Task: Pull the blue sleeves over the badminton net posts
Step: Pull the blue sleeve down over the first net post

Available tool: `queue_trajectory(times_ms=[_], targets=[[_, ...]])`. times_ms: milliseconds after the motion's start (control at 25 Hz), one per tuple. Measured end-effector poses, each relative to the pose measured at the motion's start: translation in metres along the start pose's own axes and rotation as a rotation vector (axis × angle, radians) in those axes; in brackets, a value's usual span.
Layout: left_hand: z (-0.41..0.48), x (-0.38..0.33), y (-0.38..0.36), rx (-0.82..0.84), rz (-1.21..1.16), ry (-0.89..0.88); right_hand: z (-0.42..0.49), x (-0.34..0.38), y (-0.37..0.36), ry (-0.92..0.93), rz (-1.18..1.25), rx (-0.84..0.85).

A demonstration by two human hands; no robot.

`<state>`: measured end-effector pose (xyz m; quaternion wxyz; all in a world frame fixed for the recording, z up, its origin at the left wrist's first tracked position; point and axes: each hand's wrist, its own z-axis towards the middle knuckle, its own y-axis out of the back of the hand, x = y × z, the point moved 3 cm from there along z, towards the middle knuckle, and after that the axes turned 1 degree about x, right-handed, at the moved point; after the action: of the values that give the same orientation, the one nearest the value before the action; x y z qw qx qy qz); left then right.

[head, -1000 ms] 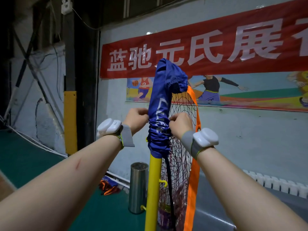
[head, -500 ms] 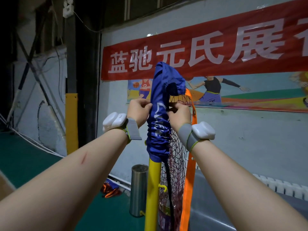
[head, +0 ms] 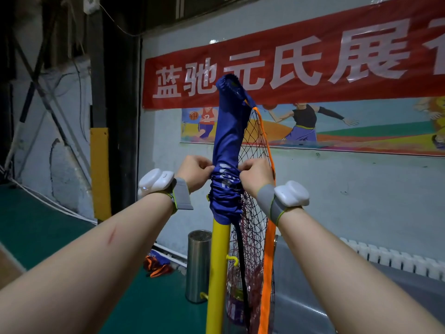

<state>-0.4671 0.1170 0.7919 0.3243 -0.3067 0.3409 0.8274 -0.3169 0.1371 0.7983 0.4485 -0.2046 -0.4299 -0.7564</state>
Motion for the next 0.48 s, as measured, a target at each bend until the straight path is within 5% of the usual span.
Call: queue_trajectory(times_ms=[280, 480], targets=[[-0.010, -0.003, 0.008, 0.073, 0.123, 0.052, -0.006, 0.003, -0.001, -0.004, -0.072, 0.026], [-0.008, -0.014, 0.015, 0.067, -0.113, 0.071, -0.002, 0.014, 0.005, 0.009, -0.063, 0.015]])
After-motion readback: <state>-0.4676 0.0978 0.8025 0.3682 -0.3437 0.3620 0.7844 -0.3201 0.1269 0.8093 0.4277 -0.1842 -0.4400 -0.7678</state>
